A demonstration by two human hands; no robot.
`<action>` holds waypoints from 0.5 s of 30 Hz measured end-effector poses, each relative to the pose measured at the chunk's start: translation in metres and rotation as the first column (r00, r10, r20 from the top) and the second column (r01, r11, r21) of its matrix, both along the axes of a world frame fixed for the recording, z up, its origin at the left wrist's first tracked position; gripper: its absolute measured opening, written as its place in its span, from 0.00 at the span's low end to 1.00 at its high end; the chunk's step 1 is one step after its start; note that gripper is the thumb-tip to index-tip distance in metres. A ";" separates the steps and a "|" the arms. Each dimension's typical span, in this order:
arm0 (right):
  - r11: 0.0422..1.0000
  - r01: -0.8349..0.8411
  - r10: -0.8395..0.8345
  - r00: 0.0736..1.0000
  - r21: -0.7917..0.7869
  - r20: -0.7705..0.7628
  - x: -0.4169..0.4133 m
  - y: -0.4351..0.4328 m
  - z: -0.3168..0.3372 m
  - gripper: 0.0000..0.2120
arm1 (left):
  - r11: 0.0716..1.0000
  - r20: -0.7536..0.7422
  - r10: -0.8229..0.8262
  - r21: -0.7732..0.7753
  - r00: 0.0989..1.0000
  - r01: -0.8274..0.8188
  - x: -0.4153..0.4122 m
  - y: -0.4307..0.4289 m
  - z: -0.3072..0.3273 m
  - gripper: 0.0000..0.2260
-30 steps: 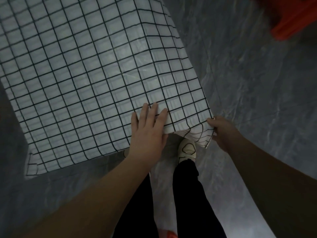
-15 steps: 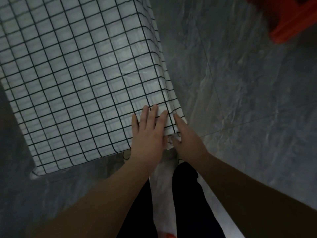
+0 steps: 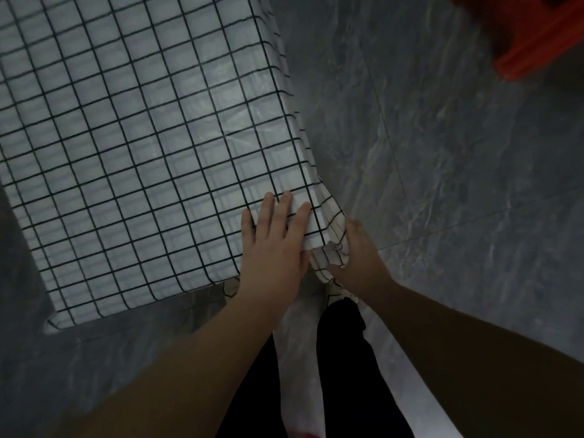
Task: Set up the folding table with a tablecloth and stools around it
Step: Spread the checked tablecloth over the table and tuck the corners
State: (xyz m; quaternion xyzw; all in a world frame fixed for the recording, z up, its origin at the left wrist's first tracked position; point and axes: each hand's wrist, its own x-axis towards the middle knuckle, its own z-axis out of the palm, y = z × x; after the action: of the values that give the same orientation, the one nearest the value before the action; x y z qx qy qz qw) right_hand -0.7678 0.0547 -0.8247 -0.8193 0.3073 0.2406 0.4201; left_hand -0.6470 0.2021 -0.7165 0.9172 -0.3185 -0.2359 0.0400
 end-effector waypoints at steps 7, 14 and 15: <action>0.986 0.130 -0.125 0.991 -0.105 0.057 0.000 0.001 -0.003 0.29 | 0.999 0.049 -0.016 -0.036 0.999 0.018 -0.001 0.006 -0.008 0.34; 0.852 0.437 -0.426 0.899 0.288 -0.102 -0.010 -0.029 -0.008 0.29 | 0.999 0.056 -0.021 -0.038 0.998 0.024 -0.002 0.005 -0.008 0.31; 0.790 0.460 -0.418 0.888 0.405 -0.192 -0.010 -0.033 -0.002 0.27 | 0.999 0.053 -0.018 -0.039 0.998 0.020 -0.002 0.005 -0.007 0.31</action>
State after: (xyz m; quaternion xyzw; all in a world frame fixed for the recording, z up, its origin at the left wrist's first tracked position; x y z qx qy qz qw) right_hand -0.7783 0.0214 -0.8271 -0.5971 0.4457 0.2368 0.6235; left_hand -0.6489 0.2069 -0.7237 0.9190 -0.3330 -0.2055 0.0476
